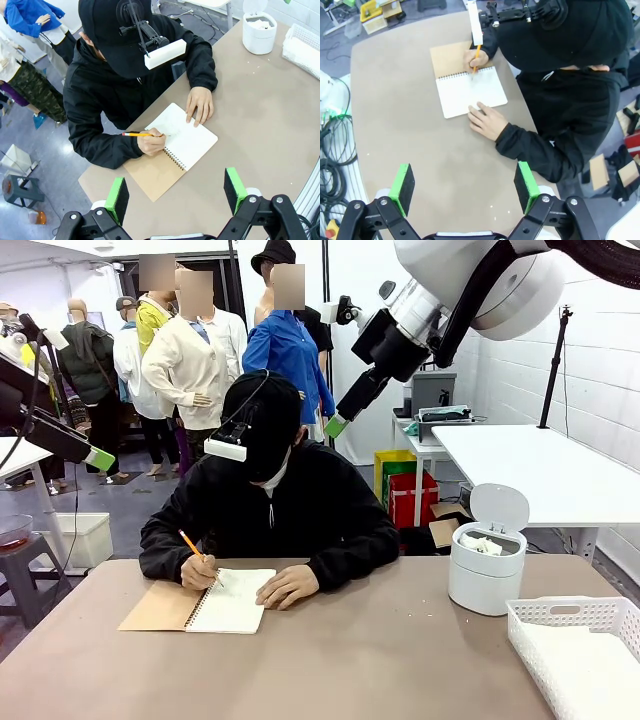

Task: Sort the paper based on its condition.
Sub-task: If a person hands you a paper, place it in the Organizing basket , and if it's crumpled, put it in the Trash can.

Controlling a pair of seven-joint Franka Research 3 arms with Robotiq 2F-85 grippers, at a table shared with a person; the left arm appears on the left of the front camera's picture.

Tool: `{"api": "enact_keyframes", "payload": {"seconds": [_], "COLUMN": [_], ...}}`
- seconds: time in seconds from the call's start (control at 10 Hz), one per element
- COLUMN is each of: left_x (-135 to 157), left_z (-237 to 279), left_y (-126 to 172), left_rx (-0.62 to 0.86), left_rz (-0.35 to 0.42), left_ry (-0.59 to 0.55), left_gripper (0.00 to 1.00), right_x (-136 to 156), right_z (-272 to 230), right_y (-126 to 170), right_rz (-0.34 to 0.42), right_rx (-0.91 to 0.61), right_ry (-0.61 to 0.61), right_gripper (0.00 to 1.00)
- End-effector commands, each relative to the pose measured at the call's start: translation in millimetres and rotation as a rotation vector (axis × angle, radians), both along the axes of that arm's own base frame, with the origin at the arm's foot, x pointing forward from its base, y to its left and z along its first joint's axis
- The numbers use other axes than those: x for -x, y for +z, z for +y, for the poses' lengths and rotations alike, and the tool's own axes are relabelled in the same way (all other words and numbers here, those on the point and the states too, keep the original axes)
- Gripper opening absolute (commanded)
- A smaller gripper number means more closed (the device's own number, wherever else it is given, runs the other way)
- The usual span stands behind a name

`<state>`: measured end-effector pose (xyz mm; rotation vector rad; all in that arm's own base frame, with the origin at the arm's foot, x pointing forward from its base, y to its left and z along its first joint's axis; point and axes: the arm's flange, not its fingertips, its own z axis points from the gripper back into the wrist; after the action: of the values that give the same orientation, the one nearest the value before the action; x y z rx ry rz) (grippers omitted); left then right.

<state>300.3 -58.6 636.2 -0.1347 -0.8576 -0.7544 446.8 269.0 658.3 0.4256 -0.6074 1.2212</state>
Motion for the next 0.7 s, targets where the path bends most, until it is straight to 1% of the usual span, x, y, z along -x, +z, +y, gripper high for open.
{"api": "enact_keyframes", "payload": {"seconds": [0.0, 0.6], "left_x": [0.0, 0.0], "left_z": [0.3, 0.3], "left_y": [-0.2, -0.2], "left_rx": [-0.004, -0.004], "left_rz": [0.000, 0.000], "left_ry": [0.006, 0.006], "left_gripper": [1.00, 1.00], "right_x": [-0.3, -0.3], "right_z": [-0.6, -0.6], "right_y": [-0.3, -0.3], "right_rz": [-0.003, -0.003], "right_rx": [0.002, 0.002], "right_ry": [-0.002, -0.002], "right_gripper": [1.00, 1.00]}}
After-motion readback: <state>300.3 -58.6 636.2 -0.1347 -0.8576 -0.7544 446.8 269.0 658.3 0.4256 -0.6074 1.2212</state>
